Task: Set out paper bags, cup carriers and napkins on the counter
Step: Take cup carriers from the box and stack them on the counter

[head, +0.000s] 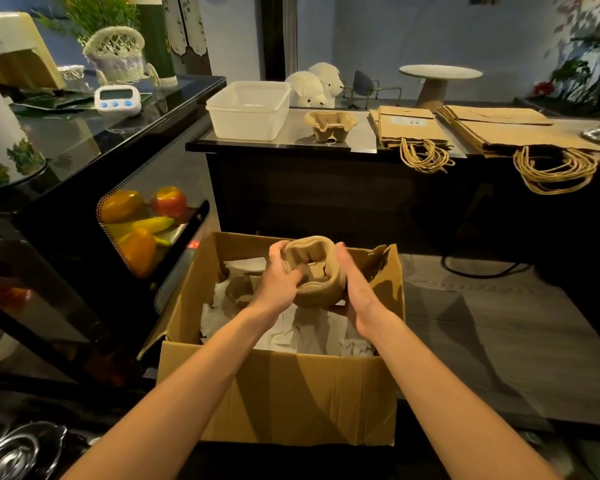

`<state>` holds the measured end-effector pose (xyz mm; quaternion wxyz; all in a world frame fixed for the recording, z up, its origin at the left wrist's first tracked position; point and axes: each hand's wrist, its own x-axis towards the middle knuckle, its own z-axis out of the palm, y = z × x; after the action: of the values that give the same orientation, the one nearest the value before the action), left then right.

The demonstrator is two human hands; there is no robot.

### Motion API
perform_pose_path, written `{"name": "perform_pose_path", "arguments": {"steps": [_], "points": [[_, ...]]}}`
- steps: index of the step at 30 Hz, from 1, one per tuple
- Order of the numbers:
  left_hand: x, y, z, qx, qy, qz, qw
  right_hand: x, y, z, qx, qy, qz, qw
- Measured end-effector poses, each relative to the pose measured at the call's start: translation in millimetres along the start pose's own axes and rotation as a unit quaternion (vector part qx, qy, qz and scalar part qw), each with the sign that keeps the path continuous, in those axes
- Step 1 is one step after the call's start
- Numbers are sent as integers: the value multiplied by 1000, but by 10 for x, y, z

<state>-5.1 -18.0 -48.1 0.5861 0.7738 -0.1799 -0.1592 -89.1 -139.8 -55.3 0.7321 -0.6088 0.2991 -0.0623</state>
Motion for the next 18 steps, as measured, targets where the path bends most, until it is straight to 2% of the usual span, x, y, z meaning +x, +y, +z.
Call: {"name": "perform_pose_path", "arguments": {"steps": [2, 5, 7, 9, 11, 14, 16, 18], "points": [[4, -1, -8, -5, -12, -23, 1000, 34, 44, 0, -36, 1, 16, 999], [38, -22, -80, -15, -42, -51, 998, 92, 92, -52, -30, 35, 31, 998], [138, -43, -221, 99, 16, -10, 995, 99, 95, -90, -26, 46, 30, 998], [239, -91, -390, 311, 66, 19, 948, 98, 87, -113, -9, 60, 31, 998], [250, -131, -500, 446, 17, -20, 895, 102, 63, -121, 5, 70, 30, 997], [149, -265, -525, 486, -63, -76, 869, 120, 45, -111, 1, 72, 34, 997], [125, -331, -518, 531, -55, -57, 844, 131, 62, -101, -14, 69, 32, 997], [159, -307, -534, 539, -7, -33, 842, 135, 92, -105, -25, 67, 26, 997]]}}
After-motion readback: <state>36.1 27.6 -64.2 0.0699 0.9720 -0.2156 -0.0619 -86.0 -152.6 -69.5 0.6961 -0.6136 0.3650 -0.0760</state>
